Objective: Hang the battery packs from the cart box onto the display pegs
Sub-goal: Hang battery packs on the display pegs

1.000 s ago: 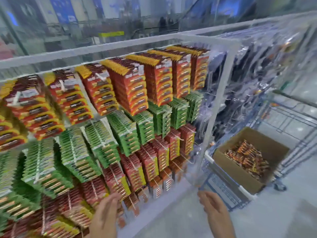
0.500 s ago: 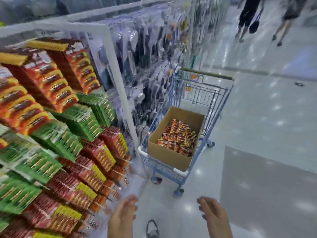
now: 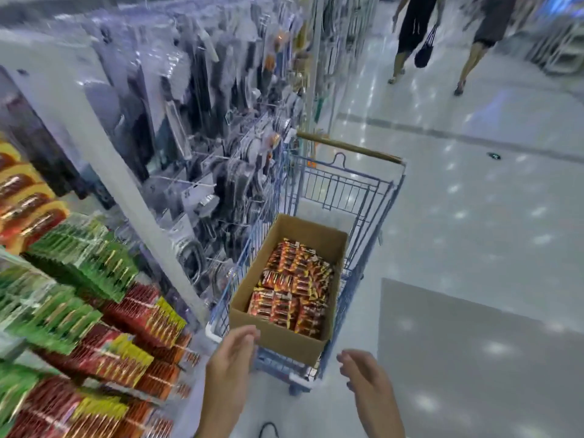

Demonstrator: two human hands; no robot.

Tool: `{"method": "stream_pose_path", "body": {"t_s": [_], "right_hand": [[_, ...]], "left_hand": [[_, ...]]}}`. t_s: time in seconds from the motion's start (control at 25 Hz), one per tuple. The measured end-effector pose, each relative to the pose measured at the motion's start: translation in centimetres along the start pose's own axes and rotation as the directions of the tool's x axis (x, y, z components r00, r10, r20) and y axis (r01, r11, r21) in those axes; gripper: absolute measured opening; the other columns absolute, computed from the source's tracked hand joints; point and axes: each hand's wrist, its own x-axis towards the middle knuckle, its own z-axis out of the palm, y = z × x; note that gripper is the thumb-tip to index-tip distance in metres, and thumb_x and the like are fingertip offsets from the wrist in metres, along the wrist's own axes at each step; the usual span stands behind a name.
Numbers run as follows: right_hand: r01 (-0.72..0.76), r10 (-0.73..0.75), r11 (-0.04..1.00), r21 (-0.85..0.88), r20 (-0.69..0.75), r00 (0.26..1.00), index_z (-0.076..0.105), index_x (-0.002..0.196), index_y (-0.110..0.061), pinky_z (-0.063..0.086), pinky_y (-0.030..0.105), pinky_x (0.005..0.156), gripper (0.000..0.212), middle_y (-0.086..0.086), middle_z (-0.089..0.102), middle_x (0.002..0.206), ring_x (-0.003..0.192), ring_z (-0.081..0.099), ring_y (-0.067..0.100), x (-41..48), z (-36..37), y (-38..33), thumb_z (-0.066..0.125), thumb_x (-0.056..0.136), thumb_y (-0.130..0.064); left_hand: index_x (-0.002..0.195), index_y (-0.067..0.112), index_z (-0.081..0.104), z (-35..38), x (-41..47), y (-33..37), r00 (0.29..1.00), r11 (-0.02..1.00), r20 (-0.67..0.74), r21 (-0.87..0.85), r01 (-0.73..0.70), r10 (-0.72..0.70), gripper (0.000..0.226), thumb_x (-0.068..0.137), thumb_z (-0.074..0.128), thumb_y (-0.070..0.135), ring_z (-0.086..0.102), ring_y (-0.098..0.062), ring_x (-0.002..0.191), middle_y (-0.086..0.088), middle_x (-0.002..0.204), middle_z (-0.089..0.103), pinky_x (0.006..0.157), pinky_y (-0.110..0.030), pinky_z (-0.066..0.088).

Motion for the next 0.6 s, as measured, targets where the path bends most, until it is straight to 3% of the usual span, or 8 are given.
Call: {"method": "stream_pose_path", "body": {"t_s": [0.08, 0.2, 0.36, 0.48, 0.6], "right_hand": [[0.007, -0.007, 1.0, 0.011, 0.001, 1.0, 0.075, 0.092, -0.022, 0.051, 0.036, 0.087, 0.007, -0.007, 0.076, 0.088, 0.092, 0.07, 0.016, 1.9, 0.2, -1.3, 0.069, 0.096, -0.023], [-0.021, 0.021, 1.0, 0.022, -0.002, 1.0, 0.073, 0.093, -0.02, 0.051, 0.035, 0.086, 0.007, -0.007, 0.077, 0.09, 0.094, 0.07, 0.019, 5.3, 0.4, -2.6, 0.067, 0.097, -0.02], [-0.068, 0.072, 0.997, -0.046, 0.082, 0.994, 0.072, 0.094, -0.019, 0.049, 0.03, 0.079, 0.007, -0.01, 0.076, 0.089, 0.092, 0.07, 0.015, 11.2, 1.1, -3.4, 0.066, 0.098, -0.021], [-0.059, 0.08, 0.993, -0.105, 0.21, 0.974, 0.071, 0.096, -0.017, 0.049, 0.024, 0.075, 0.008, -0.012, 0.075, 0.089, 0.09, 0.069, 0.007, 17.2, 1.9, -4.7, 0.063, 0.1, -0.019], [-0.059, 0.131, 0.972, -0.226, 0.32, 0.938, 0.07, 0.1, -0.017, 0.048, 0.013, 0.073, 0.008, -0.005, 0.073, 0.096, 0.096, 0.068, 0.013, 24.5, 2.8, -6.1, 0.062, 0.101, -0.017]], "left_hand": [[0.105, 0.025, 0.074, 0.9, 2.3, 0.7, 0.999, 0.999, 0.041, 0.049, -0.014, 0.012, 0.019, 0.106, 0.057, 0.016, 0.072, -0.006, 0.093, 0.016, 0.101, 0.077, 0.088, -0.036, 0.056], [0.107, 0.025, 0.074, 2.8, 5.3, 0.9, 0.997, 0.995, 0.072, 0.091, 0.028, -0.035, 0.017, 0.105, 0.058, 0.018, 0.072, -0.01, 0.097, 0.017, 0.101, 0.077, 0.086, -0.034, 0.057], [0.108, 0.026, 0.072, 5.6, 9.5, -0.2, 0.99, 0.983, 0.075, 0.154, 0.104, -0.116, 0.017, 0.105, 0.058, 0.019, 0.071, -0.002, 0.096, 0.02, 0.102, 0.076, 0.091, -0.031, 0.054], [0.109, 0.028, 0.072, 8.4, 13.9, -1.7, 0.989, 0.971, 0.017, 0.197, 0.139, -0.145, 0.016, 0.104, 0.059, 0.019, 0.071, -0.006, 0.099, 0.014, 0.104, 0.076, 0.087, -0.027, 0.054], [0.105, 0.026, 0.069, 11.6, 19.0, -4.6, 0.969, 0.925, -0.085, 0.287, 0.248, -0.234, 0.011, 0.104, 0.062, 0.019, 0.069, -0.012, 0.098, 0.007, 0.104, 0.073, 0.084, -0.024, 0.052]]}}
